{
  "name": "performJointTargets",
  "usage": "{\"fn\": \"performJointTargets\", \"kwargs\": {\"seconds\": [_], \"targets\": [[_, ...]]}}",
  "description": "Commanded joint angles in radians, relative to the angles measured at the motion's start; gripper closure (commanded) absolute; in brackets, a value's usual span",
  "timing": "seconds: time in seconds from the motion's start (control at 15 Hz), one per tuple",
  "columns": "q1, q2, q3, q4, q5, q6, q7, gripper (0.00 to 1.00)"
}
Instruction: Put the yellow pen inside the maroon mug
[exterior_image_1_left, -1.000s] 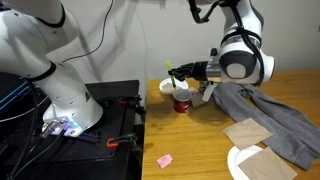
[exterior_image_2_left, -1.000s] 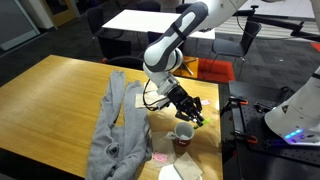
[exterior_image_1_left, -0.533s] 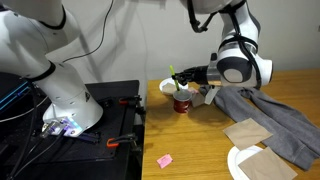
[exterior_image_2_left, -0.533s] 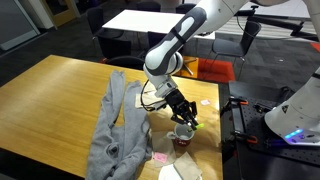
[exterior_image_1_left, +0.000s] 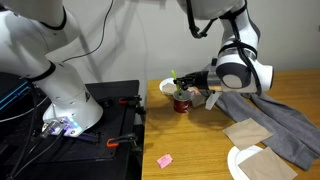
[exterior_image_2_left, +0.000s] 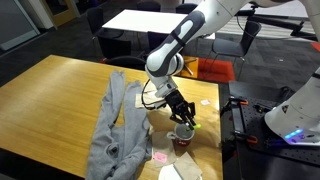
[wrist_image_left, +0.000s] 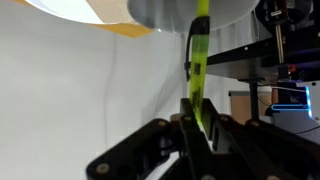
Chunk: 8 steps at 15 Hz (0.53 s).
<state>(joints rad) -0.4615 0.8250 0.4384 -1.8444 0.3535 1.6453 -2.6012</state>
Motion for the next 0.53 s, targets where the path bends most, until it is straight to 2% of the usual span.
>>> {"fn": "performJointTargets", "kwargs": {"seconds": [0.0, 0.07, 0.13, 0.33, 0.4, 0.47], "targets": [[0.016, 0.003, -0.017, -0.001, -0.013, 0.034, 0.022, 0.6], [0.017, 0.005, -0.019, -0.001, -0.012, 0.038, 0.025, 0.59], [0.018, 0.007, -0.021, 0.0, -0.01, 0.042, 0.025, 0.53], [0.019, 0.005, -0.023, -0.003, -0.006, 0.046, 0.027, 0.3], [0.098, -0.023, -0.105, 0.0, 0.053, 0.026, -0.012, 0.23], [0.11, -0.034, -0.116, -0.006, 0.065, 0.026, -0.013, 0.14]]}}
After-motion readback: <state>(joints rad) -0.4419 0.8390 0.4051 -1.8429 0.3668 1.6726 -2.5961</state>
